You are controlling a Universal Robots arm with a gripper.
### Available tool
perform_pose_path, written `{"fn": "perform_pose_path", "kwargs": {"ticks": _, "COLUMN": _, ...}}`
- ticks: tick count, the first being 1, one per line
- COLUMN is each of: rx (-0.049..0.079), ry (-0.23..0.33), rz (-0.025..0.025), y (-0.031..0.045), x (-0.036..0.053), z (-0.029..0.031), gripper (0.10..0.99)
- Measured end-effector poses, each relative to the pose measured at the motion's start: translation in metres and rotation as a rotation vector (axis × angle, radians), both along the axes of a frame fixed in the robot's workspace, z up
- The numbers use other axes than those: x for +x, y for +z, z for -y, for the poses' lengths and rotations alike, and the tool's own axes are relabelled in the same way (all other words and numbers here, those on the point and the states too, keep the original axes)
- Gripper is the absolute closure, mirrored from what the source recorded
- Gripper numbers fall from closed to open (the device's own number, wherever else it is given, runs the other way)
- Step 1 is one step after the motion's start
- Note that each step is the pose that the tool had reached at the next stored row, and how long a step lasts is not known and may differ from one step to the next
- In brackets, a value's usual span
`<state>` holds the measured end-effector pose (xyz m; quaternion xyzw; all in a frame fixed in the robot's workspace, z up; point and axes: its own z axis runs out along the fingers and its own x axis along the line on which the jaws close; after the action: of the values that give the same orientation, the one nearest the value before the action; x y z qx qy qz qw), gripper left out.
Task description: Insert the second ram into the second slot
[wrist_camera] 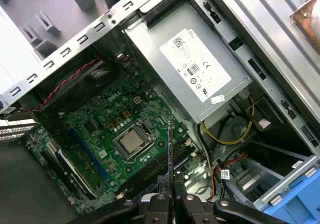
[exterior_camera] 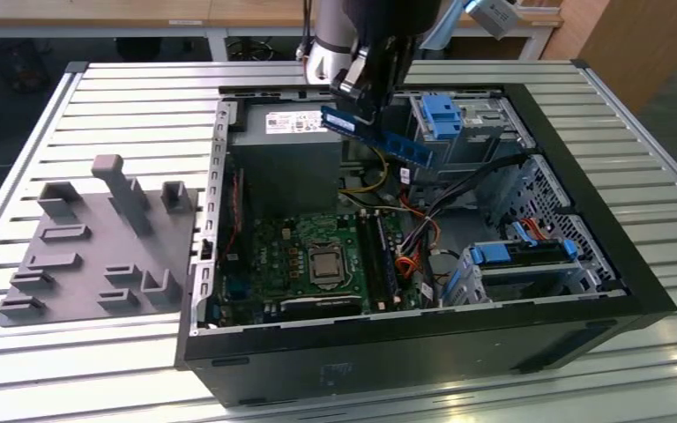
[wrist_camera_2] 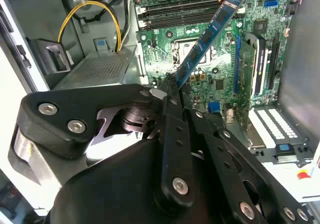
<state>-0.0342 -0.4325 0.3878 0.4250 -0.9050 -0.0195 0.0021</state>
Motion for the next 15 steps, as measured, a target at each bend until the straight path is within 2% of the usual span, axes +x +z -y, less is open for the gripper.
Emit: {"fn": "perform_pose_path", "kwargs": {"ticks": 15, "rx": 0.0, "ry": -0.102, "rz": 0.0, "y": -0.0001, "x": 0.0, "z": 0.0, "gripper": 0.949}}
